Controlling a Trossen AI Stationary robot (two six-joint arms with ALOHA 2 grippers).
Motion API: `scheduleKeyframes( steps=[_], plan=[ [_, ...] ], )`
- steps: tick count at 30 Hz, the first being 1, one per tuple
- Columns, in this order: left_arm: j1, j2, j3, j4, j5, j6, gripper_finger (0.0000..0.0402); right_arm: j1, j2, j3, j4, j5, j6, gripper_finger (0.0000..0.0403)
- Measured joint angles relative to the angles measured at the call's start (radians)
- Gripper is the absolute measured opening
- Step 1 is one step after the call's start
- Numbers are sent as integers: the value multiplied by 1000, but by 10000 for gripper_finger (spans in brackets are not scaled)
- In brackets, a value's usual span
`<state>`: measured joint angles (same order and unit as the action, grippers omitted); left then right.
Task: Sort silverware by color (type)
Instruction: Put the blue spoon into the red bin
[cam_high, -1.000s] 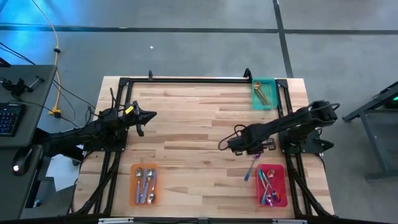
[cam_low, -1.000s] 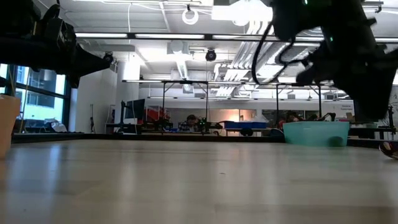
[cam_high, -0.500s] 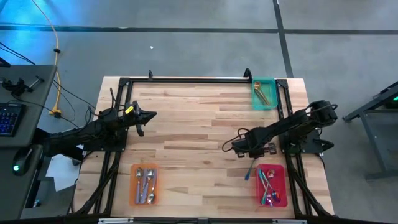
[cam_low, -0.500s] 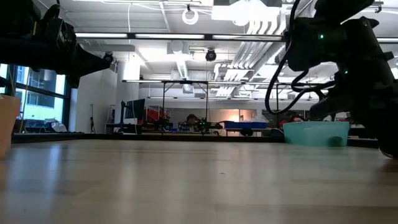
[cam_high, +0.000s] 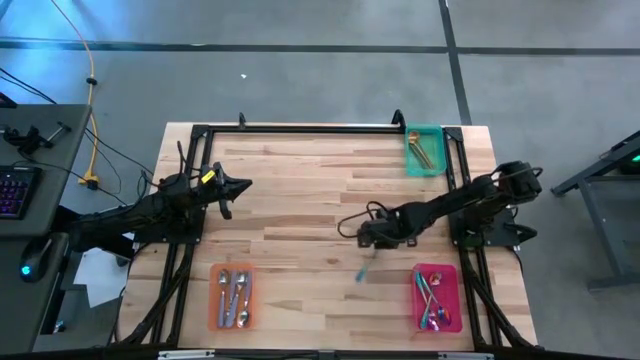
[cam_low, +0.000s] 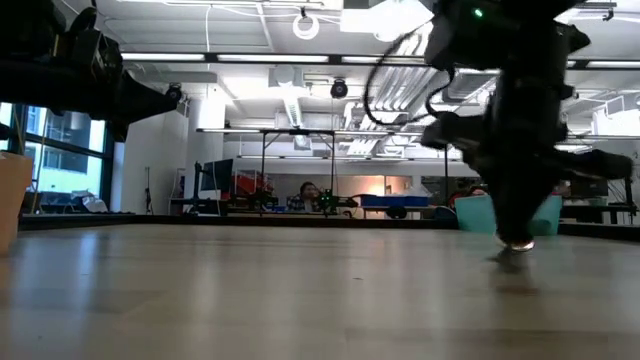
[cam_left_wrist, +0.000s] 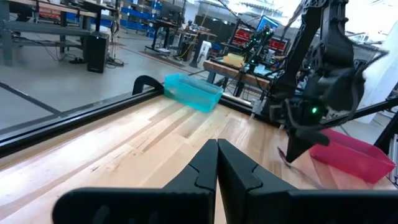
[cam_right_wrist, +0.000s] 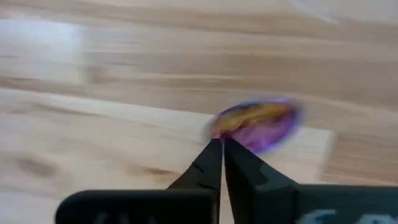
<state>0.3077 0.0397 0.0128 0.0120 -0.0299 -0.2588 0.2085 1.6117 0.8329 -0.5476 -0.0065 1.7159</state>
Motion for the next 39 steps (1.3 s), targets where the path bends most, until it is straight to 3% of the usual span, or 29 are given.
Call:
scheduleKeyframes(
  steps=[4, 10, 13, 15, 21, 27, 39],
  plan=[
    [0, 8, 0, 2, 0, 1, 0, -22, -10, 84, -48, 3, -82, 31],
    [0, 28, 0, -3, 1, 2, 0, -78, -9, 208, -313, -20, -250, 124],
    [0, 39, 0, -2, 2, 1, 0, -128, -28, 220, -442, -29, -350, 159],
    [0, 42, 0, -2, 3, 1, 0, -168, -54, 192, -424, -55, -440, 171],
    [0, 47, 0, -1, 3, 3, 0, -276, -111, 19, -200, -212, -691, 163],
    [0, 47, 0, -1, 3, 10, 0, -316, -114, -124, 55, -371, -797, 140],
    [0, 47, 0, -1, 3, 9, 0, -292, -114, -227, 257, -412, -770, 102]
  ],
)
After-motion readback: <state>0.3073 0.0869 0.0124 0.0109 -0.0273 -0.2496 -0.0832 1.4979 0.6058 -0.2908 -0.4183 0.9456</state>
